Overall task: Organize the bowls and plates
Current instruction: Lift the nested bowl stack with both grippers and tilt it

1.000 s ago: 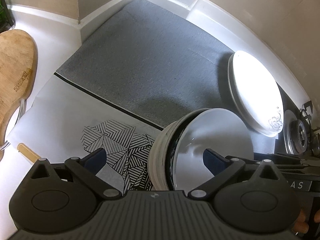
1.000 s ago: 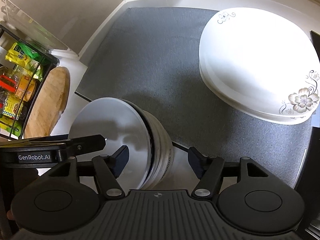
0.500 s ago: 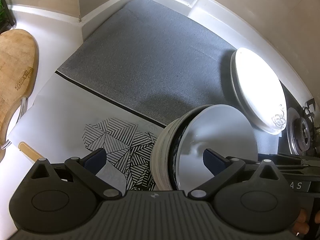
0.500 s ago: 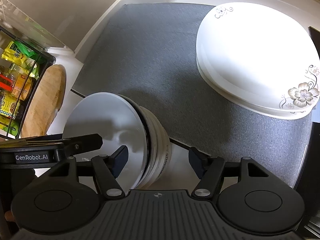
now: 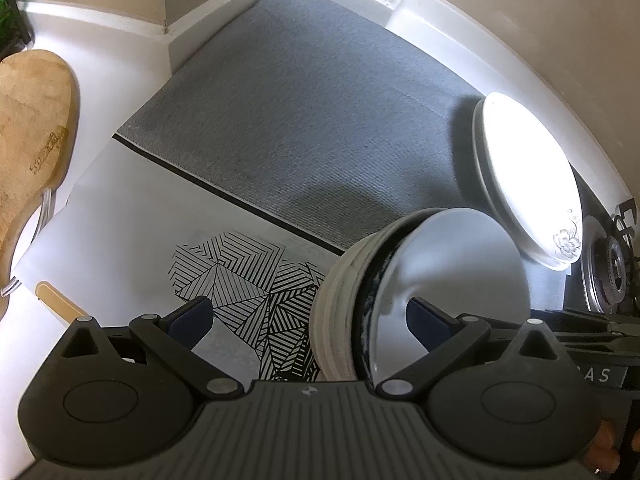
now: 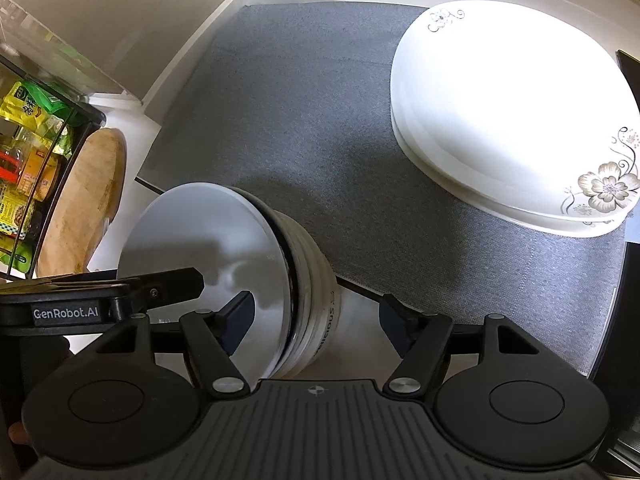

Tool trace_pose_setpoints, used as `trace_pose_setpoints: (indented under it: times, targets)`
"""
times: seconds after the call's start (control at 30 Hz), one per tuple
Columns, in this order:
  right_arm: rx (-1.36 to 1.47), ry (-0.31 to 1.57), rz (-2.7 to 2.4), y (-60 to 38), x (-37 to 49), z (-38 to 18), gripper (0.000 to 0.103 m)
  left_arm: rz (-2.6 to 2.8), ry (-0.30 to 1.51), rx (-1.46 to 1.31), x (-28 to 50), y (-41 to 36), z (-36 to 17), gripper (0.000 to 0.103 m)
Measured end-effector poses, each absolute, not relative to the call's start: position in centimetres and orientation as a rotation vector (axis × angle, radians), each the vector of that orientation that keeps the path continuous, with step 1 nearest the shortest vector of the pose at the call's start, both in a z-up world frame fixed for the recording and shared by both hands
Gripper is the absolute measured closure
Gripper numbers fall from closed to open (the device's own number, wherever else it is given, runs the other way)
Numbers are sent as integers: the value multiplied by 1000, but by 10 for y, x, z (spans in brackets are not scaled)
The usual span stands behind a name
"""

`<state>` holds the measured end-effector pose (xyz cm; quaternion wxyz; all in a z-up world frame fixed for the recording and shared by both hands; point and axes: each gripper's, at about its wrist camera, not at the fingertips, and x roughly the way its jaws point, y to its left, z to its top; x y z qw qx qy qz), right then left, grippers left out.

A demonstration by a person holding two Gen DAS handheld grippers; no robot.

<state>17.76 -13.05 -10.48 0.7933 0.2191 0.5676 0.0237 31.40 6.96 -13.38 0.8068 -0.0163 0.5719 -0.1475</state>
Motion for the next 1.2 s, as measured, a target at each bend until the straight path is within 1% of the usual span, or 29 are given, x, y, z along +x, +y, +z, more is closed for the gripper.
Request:
trace_pose_setpoints:
  times: [0.87,1.2]
  targets:
    - [499,1247,49,-135,184,-118,30,-308,1245,-40,326,64,-150,0]
    - [599,1270,52,-148,181,-131,25,-328,1256,-103,328,66,-155,0]
